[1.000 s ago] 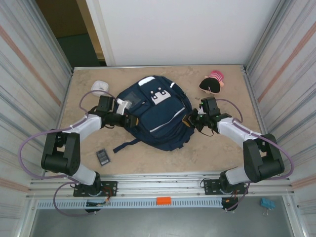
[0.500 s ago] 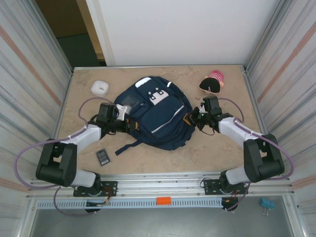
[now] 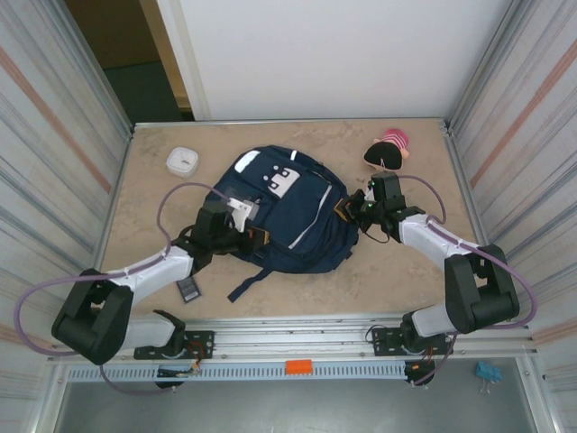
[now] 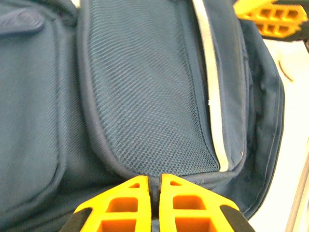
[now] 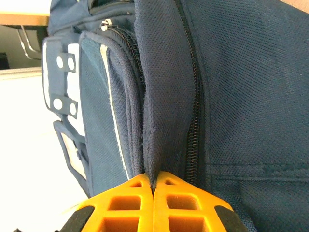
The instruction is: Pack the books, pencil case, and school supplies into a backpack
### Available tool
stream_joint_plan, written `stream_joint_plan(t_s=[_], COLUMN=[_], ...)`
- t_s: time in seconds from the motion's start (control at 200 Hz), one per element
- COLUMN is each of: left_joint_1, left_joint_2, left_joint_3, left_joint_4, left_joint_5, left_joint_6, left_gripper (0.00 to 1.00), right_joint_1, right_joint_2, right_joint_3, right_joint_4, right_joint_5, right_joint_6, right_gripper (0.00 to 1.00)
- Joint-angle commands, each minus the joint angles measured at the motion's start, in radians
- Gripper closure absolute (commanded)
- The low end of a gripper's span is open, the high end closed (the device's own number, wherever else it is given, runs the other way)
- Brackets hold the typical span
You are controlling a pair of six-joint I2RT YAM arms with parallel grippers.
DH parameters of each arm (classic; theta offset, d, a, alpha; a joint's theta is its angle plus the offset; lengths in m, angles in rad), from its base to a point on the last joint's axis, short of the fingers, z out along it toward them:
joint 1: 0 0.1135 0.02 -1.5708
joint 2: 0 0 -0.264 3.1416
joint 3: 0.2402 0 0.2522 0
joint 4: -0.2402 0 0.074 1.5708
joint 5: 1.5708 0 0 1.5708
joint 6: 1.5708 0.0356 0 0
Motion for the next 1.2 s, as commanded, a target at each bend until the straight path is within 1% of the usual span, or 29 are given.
stream_joint_plan(t_s=[0.0, 0.1, 0.165, 0.205, 0.231, 0.266, 0.311, 0.366, 0.396, 0.451, 0.506, 0.566, 0.616, 0.727, 0.842, 0.917, 0.957, 1.052, 1.193], left_joint_1=[-0.041, -0.048, -0.048, -0.048, -0.048, -0.048, -0.048, -0.048, -0.048, -0.05, -0.052, -0.06, -0.064, -0.064, -0.065, -0.065, -0.064, -0.064, -0.064], left_joint_2=[-0.049, -0.07, -0.086, -0.094, -0.098, -0.105, -0.11, -0.115, -0.116, -0.118, -0.118, -0.118, -0.116, -0.111, -0.114, -0.116, -0.119, -0.125, -0.131], left_joint_3=[0.0, -0.006, -0.011, -0.016, -0.018, -0.024, -0.033, -0.049, -0.059, -0.076, -0.084, -0.084, -0.082, -0.08, -0.082, -0.085, -0.085, -0.088, -0.09], left_joint_4=[0.118, 0.117, 0.119, 0.117, 0.117, 0.118, 0.122, 0.134, 0.145, 0.17, 0.186, 0.185, 0.183, 0.185, 0.186, 0.19, 0.191, 0.193, 0.193], left_joint_5=[-0.025, -0.044, -0.088, -0.107, -0.111, -0.108, -0.099, -0.084, -0.078, -0.069, -0.056, -0.053, -0.055, -0.057, -0.064, -0.068, -0.068, -0.067, -0.057], left_joint_6=[0.161, 0.243, 0.256, 0.26, 0.263, 0.267, 0.27, 0.274, 0.274, 0.274, 0.282, 0.305, 0.32, 0.337, 0.342, 0.342, 0.343, 0.35, 0.367], left_gripper=[0.97, 0.97, 0.99, 1.0, 1.0, 1.0, 1.0, 1.0, 1.0, 1.0, 1.0, 1.0, 1.0, 1.0, 1.0, 1.0, 1.0, 1.0, 1.0], right_joint_1=[0.015, 0.015, 0.009, 0.003, -0.002, -0.008, -0.016, -0.021, -0.021, -0.016, -0.007, 0.014, 0.042, 0.116, 0.165, 0.18, 0.186, 0.19, 0.194], right_joint_2=[0.007, 0.008, 0.002, -0.005, -0.009, -0.019, -0.034, -0.059, -0.074, -0.102, -0.128, -0.152, -0.17, -0.172, -0.132, -0.108, -0.093, -0.036, 0.053], right_joint_3=[0.054, 0.07, 0.082, 0.09, 0.093, 0.099, 0.103, 0.1, 0.096, 0.082, 0.065, 0.041, 0.026, 0.01, 0.01, 0.005, 0.004, 0.01, 0.024], right_joint_4=[0.058, 0.055, 0.034, 0.006, -0.017, -0.051, -0.109, -0.183, -0.219, -0.285, -0.338, -0.349, -0.335, -0.267, -0.269, -0.26, -0.252, -0.203, -0.118], right_joint_5=[-0.104, -0.107, -0.108, -0.102, -0.1, -0.099, -0.094, -0.093, -0.09, -0.095, -0.102, -0.128, -0.138, -0.128, -0.054, -0.011, 0.0, -0.014, -0.057], right_joint_6=[0.025, 0.024, 0.007, -0.008, -0.02, -0.038, -0.066, -0.096, -0.115, -0.144, -0.165, -0.169, -0.15, -0.075, -0.01, 0.017, 0.023, 0.023, 0.021], right_gripper=[0.95, 0.94, 0.94, 0.91, 0.87, 0.79, 0.67, 0.51, 0.46, 0.42, 0.41, 0.45, 0.47, 0.46, 0.46, 0.42, 0.42, 0.42, 0.5])
